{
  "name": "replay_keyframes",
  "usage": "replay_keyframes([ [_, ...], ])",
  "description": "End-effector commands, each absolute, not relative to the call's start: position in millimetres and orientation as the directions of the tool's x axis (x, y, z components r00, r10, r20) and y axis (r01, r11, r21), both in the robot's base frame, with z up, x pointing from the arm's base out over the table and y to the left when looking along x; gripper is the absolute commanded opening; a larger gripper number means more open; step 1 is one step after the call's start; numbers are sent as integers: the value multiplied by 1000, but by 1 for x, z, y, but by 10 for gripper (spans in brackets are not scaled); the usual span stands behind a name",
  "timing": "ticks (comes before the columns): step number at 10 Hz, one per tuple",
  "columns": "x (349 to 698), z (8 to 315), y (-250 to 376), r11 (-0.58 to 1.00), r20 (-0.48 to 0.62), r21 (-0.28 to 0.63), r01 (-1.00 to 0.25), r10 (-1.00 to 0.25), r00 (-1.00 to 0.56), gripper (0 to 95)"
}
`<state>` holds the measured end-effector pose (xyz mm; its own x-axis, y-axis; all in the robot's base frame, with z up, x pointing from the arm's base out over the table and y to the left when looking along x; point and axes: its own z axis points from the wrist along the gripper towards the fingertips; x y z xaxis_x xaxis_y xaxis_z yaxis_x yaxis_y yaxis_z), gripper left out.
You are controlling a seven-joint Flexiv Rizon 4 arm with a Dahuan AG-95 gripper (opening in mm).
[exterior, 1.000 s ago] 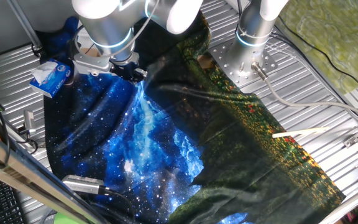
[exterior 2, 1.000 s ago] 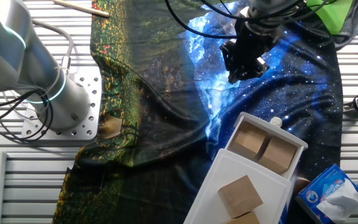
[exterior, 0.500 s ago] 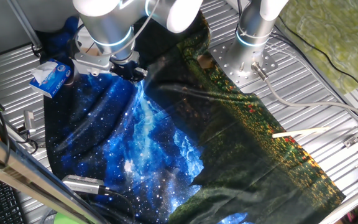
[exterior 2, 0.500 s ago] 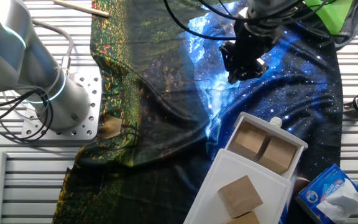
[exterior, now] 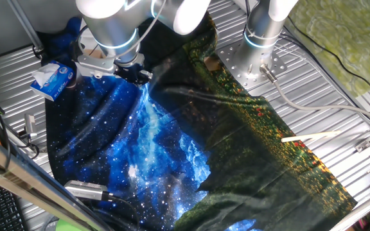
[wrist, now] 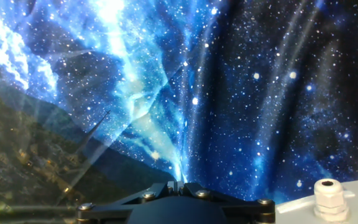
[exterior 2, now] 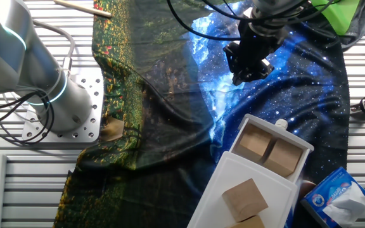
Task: Grasp the handle and close the drawer
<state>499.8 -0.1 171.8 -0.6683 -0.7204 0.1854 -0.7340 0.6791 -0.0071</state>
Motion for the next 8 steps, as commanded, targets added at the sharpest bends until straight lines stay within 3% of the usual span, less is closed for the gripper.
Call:
replay_keyframes([
  [1,500,171,0,681,184,-9,-732,-719,-670,0],
  [8,500,171,0,649,170,16,-761,-752,-637,0],
])
